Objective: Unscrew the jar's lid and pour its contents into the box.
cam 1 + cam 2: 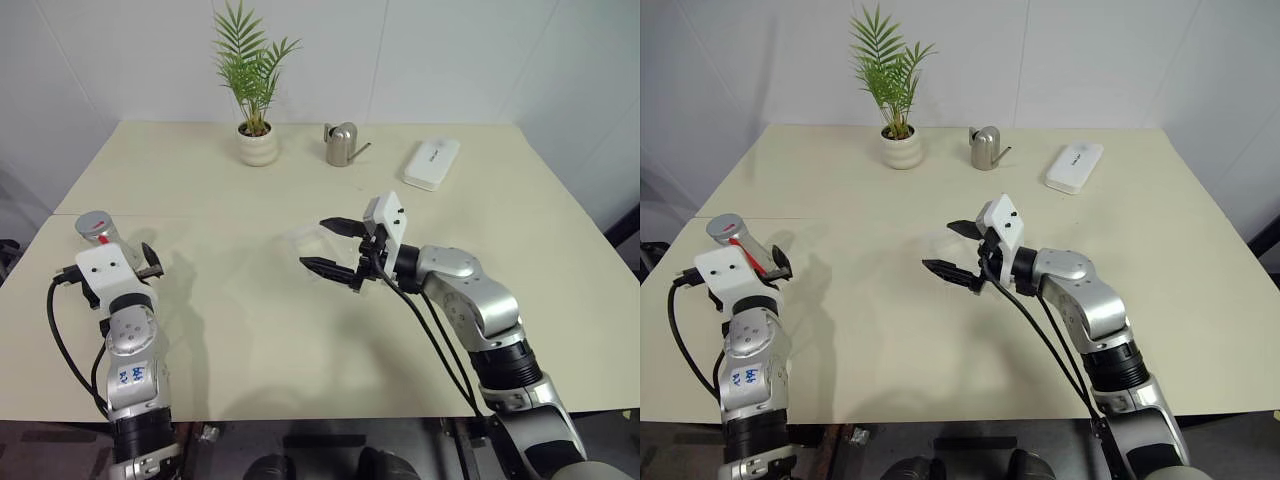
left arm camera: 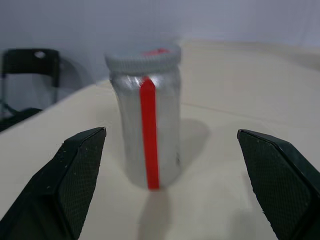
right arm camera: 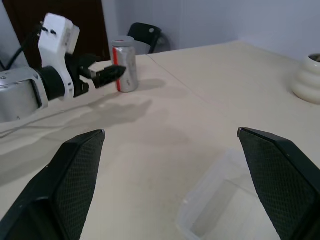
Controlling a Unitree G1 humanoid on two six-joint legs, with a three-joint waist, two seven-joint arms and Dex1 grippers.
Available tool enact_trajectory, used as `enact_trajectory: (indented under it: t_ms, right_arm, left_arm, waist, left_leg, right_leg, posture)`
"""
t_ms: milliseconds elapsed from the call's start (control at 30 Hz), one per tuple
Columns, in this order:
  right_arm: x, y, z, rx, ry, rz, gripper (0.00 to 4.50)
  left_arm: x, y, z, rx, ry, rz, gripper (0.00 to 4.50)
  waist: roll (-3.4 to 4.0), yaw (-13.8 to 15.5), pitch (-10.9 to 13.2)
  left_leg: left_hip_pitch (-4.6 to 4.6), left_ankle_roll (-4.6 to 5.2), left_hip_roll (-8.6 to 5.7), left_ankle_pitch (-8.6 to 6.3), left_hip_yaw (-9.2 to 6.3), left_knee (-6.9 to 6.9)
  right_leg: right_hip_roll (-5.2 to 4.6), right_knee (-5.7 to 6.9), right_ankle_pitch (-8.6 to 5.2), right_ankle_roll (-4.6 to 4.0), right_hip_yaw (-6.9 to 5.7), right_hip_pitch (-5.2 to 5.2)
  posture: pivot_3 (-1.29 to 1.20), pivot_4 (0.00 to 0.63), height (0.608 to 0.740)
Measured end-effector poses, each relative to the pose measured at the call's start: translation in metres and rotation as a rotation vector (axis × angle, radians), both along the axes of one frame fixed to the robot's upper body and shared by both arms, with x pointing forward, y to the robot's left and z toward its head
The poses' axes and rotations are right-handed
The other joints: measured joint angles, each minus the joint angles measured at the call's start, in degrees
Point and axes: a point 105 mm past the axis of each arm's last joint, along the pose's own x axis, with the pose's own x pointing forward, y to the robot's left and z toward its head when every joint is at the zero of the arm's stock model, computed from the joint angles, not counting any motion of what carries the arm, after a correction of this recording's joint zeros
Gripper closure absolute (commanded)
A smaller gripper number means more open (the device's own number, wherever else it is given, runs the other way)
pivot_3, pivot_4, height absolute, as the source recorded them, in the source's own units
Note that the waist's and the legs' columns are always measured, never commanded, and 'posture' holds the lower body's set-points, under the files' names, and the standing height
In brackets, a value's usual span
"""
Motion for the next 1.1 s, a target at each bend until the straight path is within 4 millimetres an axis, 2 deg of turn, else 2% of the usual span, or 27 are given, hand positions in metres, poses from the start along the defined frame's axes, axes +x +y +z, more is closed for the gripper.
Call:
enact_trajectory:
  t_ms: [200, 400, 633, 733, 833, 1033, 1100]
  right_arm:
    - [0.002, 0.008, 0.006, 0.035, -0.008, -0.018, 0.0]
    - [0.002, 0.001, 0.002, 0.05, 0.001, -0.052, 0.0]
    - [0.0, -0.006, 0.003, 0.073, -0.008, -0.089, 0.0]
    - [-0.001, -0.004, 0.005, 0.083, -0.013, -0.088, 0.0]
    - [0.0, -0.005, 0.005, 0.092, -0.011, -0.1, 0.0]
    - [0.002, -0.007, 0.005, 0.105, -0.008, -0.123, 0.0]
    - [0.002, -0.007, 0.005, 0.105, -0.008, -0.125, 0.0]
  left_arm:
    - [0.012, 0.004, 0.002, -0.013, 0.0, 0.049, 0.02]
    - [0.027, 0.021, -0.005, -0.012, 0.039, 0.056, 0.02]
    - [0.048, 0.039, 0.009, 0.025, 0.035, 0.032, 0.02]
    - [0.049, 0.051, 0.015, 0.036, 0.04, 0.053, 0.02]
    - [0.051, 0.055, 0.016, 0.031, 0.044, 0.066, 0.59]
    - [0.05, 0.055, 0.007, 0.012, 0.061, 0.078, 2.38]
    - [0.049, 0.054, 0.006, 0.013, 0.059, 0.082, 2.38]
  waist:
    - [-0.03, 0.0, 0.0]
    - [-0.05, 0.0, 0.0]
    - [-0.05, -0.4, 0.0]
    - [-0.07, -1.1, 0.0]
    - [-0.07, -1.2, 0.0]
    - [-0.08, -1.3, 0.0]
    - [-0.08, -1.3, 0.0]
  left_leg:
    - [-0.33, 0.01, 0.02, 0.0, 0.0, 0.29]
    - [-0.39, 0.0, 0.05, 0.0, 0.04, 0.4]
    - [-0.4, 0.0, 0.05, -0.01, 0.07, 0.43]
    - [-0.41, 0.0, 0.04, -0.01, 0.08, 0.42]
    - [-0.4, 0.01, 0.04, -0.01, 0.09, 0.42]
    - [-0.39, 0.0, 0.05, -0.01, 0.14, 0.42]
    - [-0.37, 0.0, 0.06, -0.01, 0.16, 0.42]
  right_leg:
    - [0.02, 0.09, 0.0, 0.0, 0.01, -0.25]
    - [0.03, 0.23, 0.0, 0.0, 0.03, -0.33]
    - [0.03, 0.28, 0.0, 0.0, 0.02, -0.39]
    - [0.03, 0.28, 0.0, 0.0, 0.02, -0.4]
    - [0.03, 0.29, 0.0, 0.0, 0.02, -0.41]
    - [0.03, 0.3, 0.0, 0.0, 0.04, -0.42]
    - [0.03, 0.3, 0.0, 0.0, 0.06, -0.42]
  posture:
    - [0.0, 0.15, 0.74]
    - [0.0, 0.15, 0.74]
    - [0.0, 0.15, 0.74]
    - [0.0, 0.15, 0.74]
    - [0.0, 0.15, 0.74]
    - [0.0, 0.15, 0.74]
    - [0.0, 0.15, 0.74]
